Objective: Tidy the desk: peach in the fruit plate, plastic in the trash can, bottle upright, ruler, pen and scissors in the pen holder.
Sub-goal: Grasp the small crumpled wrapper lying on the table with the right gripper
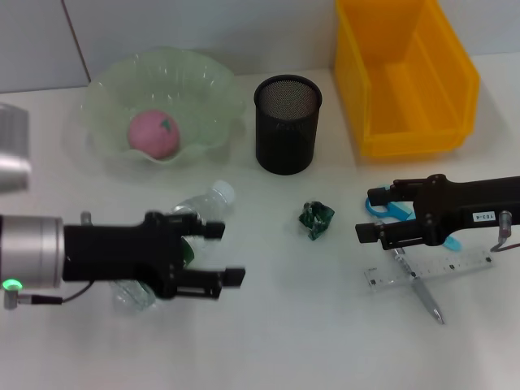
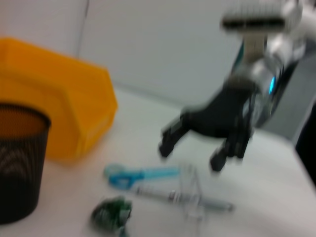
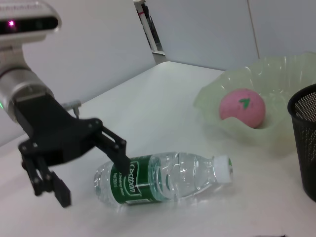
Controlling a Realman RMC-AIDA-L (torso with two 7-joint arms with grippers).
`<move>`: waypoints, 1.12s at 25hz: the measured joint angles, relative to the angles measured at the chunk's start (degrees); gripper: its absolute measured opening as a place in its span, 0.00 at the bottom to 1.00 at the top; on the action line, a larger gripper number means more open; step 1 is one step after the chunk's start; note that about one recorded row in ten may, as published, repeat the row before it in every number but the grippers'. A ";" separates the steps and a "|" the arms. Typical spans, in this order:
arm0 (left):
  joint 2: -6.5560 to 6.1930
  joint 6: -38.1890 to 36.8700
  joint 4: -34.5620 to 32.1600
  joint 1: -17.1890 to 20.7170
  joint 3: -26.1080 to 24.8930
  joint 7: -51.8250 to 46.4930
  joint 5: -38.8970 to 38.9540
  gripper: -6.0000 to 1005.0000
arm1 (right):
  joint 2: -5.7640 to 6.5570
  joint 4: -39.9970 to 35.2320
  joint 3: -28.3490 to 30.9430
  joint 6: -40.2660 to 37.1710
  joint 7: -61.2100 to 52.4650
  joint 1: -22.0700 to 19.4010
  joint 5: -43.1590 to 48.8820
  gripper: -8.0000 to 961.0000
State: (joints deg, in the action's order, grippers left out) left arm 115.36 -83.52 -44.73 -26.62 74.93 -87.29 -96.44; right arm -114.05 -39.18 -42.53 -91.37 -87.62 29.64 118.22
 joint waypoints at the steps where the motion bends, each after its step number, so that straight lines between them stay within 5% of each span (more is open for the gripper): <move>1: 0.00 0.00 0.00 0.00 0.00 0.00 0.00 0.81 | 0.00 0.00 0.00 0.00 0.00 0.00 0.00 0.84; 7: 2.96 0.07 -4.77 2.33 -4.47 0.95 -5.47 0.81 | 0.09 -1.56 -0.26 -0.77 -1.23 -0.02 0.03 0.84; 15: 3.01 -0.76 -4.94 2.37 -4.74 0.98 -5.30 0.81 | -0.01 -22.30 -5.06 -5.36 -26.67 4.09 8.78 0.84; 23: 3.03 -0.83 -4.63 2.37 -4.84 0.99 -4.89 0.80 | 0.75 -25.91 -11.28 -8.14 -40.37 13.32 20.07 0.84; 28: 3.01 -0.99 -4.49 2.37 -4.87 0.98 -4.87 0.80 | -1.83 -20.92 -15.22 -5.71 -41.63 19.71 27.87 0.84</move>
State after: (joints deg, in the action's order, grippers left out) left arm 118.37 -84.51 -49.22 -24.26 70.06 -86.31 -101.31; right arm -115.88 -60.10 -57.76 -97.09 -129.24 49.35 146.09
